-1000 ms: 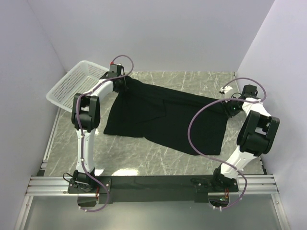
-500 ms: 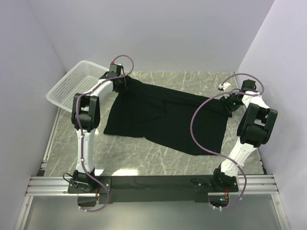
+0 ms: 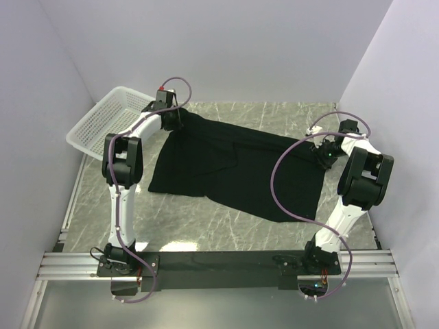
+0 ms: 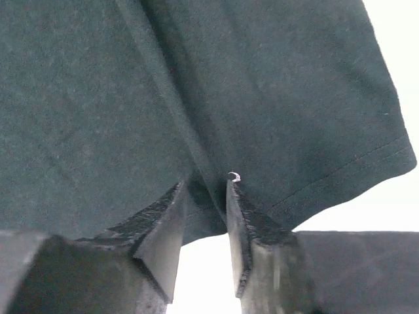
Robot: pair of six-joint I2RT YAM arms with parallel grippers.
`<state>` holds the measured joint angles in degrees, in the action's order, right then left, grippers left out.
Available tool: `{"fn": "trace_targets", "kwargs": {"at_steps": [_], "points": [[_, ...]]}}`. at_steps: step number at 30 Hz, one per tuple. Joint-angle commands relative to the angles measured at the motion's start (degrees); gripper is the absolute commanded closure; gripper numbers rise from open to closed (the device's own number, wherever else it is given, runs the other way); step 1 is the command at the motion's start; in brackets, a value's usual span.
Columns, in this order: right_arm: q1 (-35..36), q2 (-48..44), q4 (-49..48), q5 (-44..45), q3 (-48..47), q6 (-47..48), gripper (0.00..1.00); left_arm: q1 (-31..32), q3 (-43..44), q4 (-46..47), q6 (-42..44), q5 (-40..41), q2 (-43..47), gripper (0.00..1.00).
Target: Fold and stack the t-shirts
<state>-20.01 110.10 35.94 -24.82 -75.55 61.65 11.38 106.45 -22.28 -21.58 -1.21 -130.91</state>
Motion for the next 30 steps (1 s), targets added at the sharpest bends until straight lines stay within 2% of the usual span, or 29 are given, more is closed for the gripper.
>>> {"fn": "trace_targets", "kwargs": {"at_steps": [1, 9, 12, 16, 30], "points": [[0.32, -0.42, -0.17, 0.56, 0.4, 0.67, 0.63, -0.57, 3.58, -0.39, 1.98, 0.95, 0.05, 0.99], [0.32, 0.46, -1.32, 1.61, 0.23, 0.05, 0.8, -0.83, 4.55, -1.18, 2.6, 1.04, -0.92, 0.99], [0.32, -0.15, -1.66, 1.88, 0.93, 0.92, 0.91, -1.0, 5.16, -1.62, 2.69, 0.95, -1.19, 0.99], [0.23, -1.82, -2.72, 2.49, 2.94, 1.98, 1.0, -1.44, 5.17, -1.71, 2.78, 1.04, -1.28, 0.99], [-0.73, -1.21, -7.11, 8.11, 4.44, 2.42, 1.0, -2.41, 7.8, -3.47, 3.21, 2.79, -2.94, 0.99]]}}
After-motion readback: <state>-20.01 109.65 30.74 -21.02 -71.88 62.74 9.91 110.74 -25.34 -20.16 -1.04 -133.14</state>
